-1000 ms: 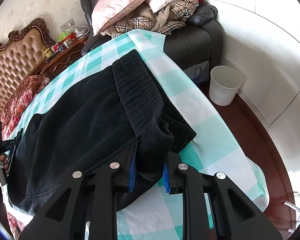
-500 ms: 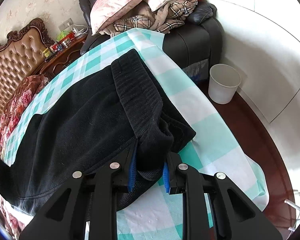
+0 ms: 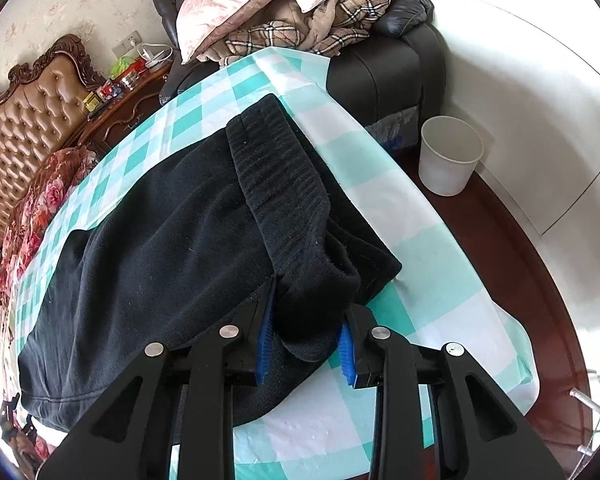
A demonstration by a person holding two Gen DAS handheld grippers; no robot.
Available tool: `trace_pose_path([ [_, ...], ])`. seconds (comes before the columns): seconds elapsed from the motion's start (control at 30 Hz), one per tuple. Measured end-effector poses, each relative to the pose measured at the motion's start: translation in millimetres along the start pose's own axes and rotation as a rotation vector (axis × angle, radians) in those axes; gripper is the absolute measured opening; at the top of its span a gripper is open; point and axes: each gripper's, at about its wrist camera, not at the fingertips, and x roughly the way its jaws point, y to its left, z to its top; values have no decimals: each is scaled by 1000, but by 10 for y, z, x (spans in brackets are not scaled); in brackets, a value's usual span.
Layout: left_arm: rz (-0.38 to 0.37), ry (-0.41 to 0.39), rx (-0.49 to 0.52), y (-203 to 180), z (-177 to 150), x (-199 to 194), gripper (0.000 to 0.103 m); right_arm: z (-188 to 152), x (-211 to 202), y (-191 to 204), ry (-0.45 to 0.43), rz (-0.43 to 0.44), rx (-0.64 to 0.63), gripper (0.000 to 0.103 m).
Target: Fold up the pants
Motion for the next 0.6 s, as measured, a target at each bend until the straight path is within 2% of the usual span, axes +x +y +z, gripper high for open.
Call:
trace_pose_path([
  [0.1,-2,10,7,-44,27,7,8,111,-135,32,-9,49,1,17],
  [0.2,-42,-1,35,-252,-15,-200,7,253,-400,78,-42,129,-3,15],
  [0.27,-64,-22,69,-410,-60,-374,7,341,-533,111,-72,147,-19,15],
  [0.33,-17,-35,98,-417,-144,-422,7,362,-508,106,-78,125,-24,15],
  [0.43,58,31,45,-111,-174,-205,7,305,-176,-9,-1,78,3,15],
  [0.5,62,45,10,65,-201,-129,7,224,-18,-88,36,43,19,15],
  [0.6,54,33,29,-17,-190,-170,7,186,-49,-144,31,64,33,15],
])
